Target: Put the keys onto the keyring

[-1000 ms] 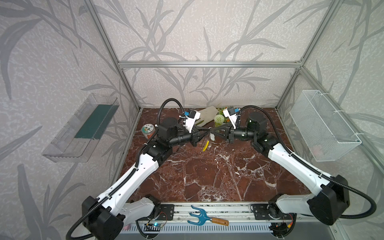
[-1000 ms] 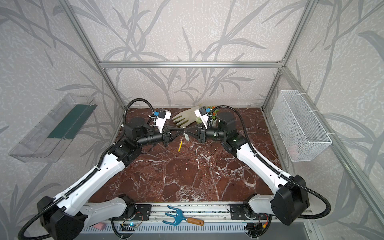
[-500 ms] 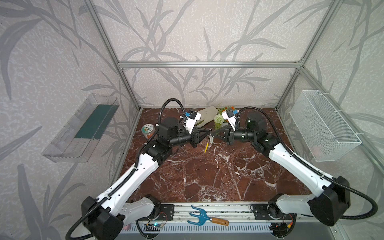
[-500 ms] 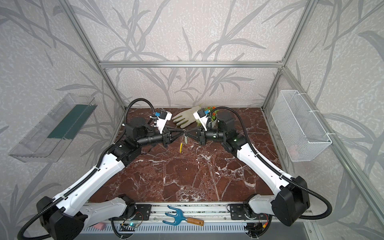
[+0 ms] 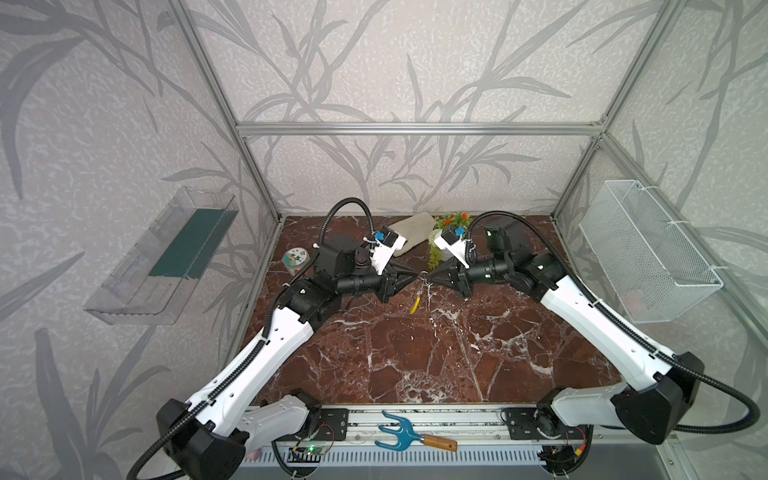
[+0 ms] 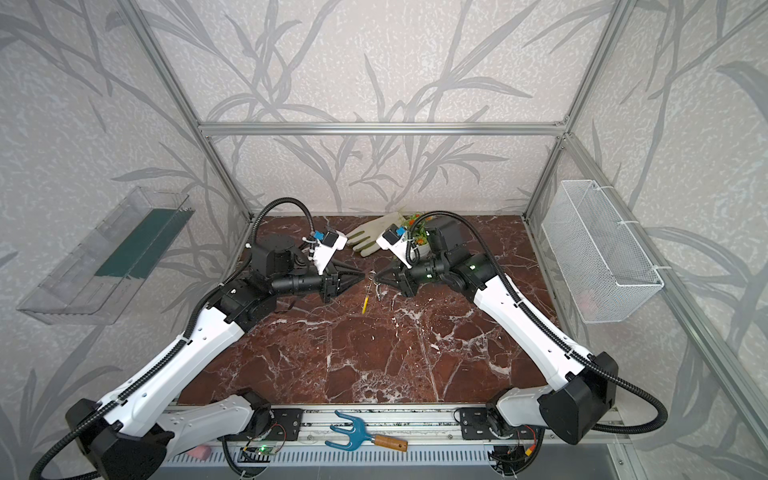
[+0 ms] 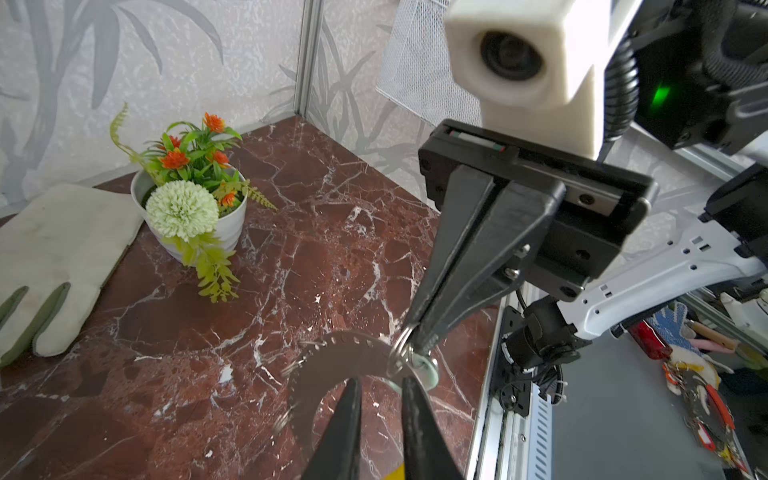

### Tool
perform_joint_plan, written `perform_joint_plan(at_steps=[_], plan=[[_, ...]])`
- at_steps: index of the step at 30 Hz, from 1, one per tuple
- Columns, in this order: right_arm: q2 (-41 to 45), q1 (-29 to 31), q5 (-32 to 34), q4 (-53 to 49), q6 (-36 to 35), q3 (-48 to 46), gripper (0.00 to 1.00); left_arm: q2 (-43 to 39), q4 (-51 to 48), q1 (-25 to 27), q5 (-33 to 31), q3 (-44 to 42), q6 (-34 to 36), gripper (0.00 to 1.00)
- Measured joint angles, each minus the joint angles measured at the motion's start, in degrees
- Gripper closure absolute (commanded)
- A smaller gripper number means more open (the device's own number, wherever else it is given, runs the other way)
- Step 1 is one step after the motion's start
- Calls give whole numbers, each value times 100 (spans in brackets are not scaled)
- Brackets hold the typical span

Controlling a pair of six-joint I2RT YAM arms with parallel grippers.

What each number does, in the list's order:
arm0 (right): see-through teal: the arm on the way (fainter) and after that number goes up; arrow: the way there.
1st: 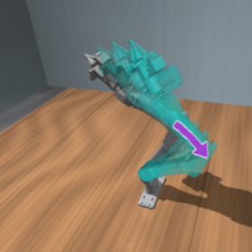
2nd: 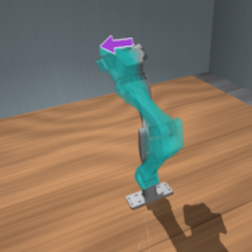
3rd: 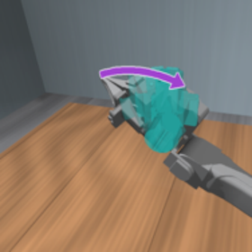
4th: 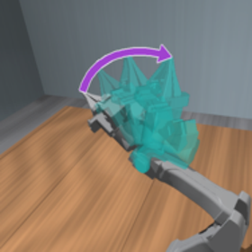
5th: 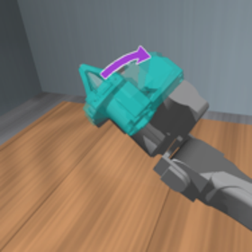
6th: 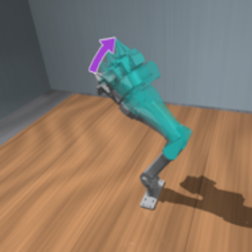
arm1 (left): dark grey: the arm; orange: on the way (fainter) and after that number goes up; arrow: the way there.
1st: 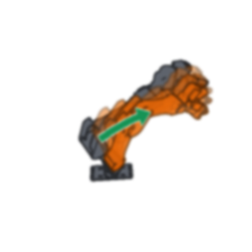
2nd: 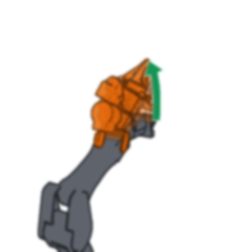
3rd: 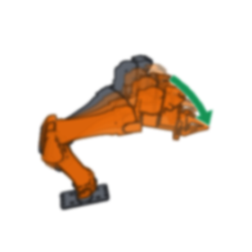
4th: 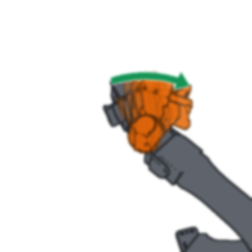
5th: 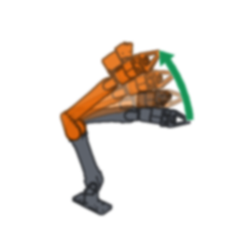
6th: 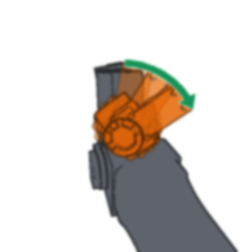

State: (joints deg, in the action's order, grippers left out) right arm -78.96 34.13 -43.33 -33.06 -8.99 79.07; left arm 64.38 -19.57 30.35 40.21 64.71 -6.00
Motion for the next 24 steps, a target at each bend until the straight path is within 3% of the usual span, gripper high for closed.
perform_joint_plan(at_steps=[10, 24], plan=[[-629, 490, 584, -1386, -1161, 509, 100, 227, -726, 37, 308, 162, 304, 80], [-621, 494, 479, -1473, -1331, 562, 100, 354, -1060, 70, 398, 162, 501, 82]])
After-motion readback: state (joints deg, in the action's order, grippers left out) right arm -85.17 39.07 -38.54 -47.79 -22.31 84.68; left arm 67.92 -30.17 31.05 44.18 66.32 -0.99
